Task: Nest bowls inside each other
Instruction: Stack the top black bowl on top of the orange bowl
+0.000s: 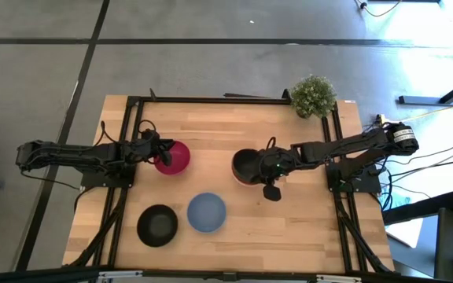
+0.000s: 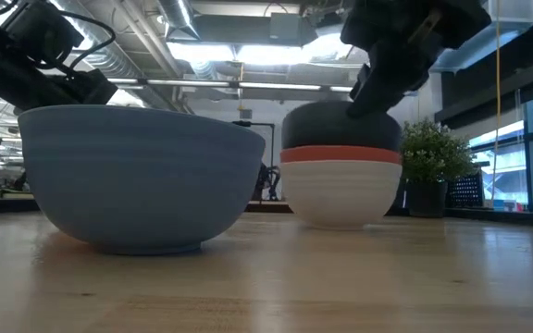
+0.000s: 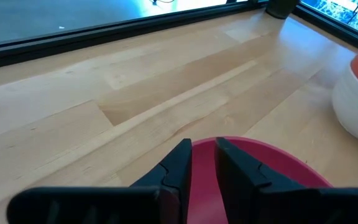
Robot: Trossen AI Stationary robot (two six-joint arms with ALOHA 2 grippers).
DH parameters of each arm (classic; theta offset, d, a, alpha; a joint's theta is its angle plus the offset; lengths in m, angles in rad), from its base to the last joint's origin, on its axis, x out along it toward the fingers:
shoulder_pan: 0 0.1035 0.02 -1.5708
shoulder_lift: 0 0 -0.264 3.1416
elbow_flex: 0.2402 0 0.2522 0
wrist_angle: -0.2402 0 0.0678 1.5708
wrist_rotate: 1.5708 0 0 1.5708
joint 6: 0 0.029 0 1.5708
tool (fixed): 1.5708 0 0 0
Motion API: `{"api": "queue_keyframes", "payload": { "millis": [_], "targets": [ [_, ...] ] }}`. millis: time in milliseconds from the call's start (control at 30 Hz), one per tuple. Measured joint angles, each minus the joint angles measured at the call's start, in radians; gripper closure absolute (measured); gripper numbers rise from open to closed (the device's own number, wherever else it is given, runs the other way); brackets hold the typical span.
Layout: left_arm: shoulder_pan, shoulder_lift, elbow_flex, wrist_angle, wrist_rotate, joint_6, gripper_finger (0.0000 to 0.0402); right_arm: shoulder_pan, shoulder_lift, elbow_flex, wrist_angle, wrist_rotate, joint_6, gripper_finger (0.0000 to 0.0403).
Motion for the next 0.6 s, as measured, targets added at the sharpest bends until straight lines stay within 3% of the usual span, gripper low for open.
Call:
{"api": "queue_keyframes", "payload": {
  "millis": [400,600],
  "targets": [
    [0.000,0.000,0.000,0.000,0.000,0.000,0.0337,0.000,0.059,0.007,-0.023,0.037,0.000,0.0392],
    [0.000,0.000,0.000,0.000,0.000,0.000,0.0337,-0.002,0.083,-0.006,0.016,0.026,0.014,0.0325]
  ]
}}
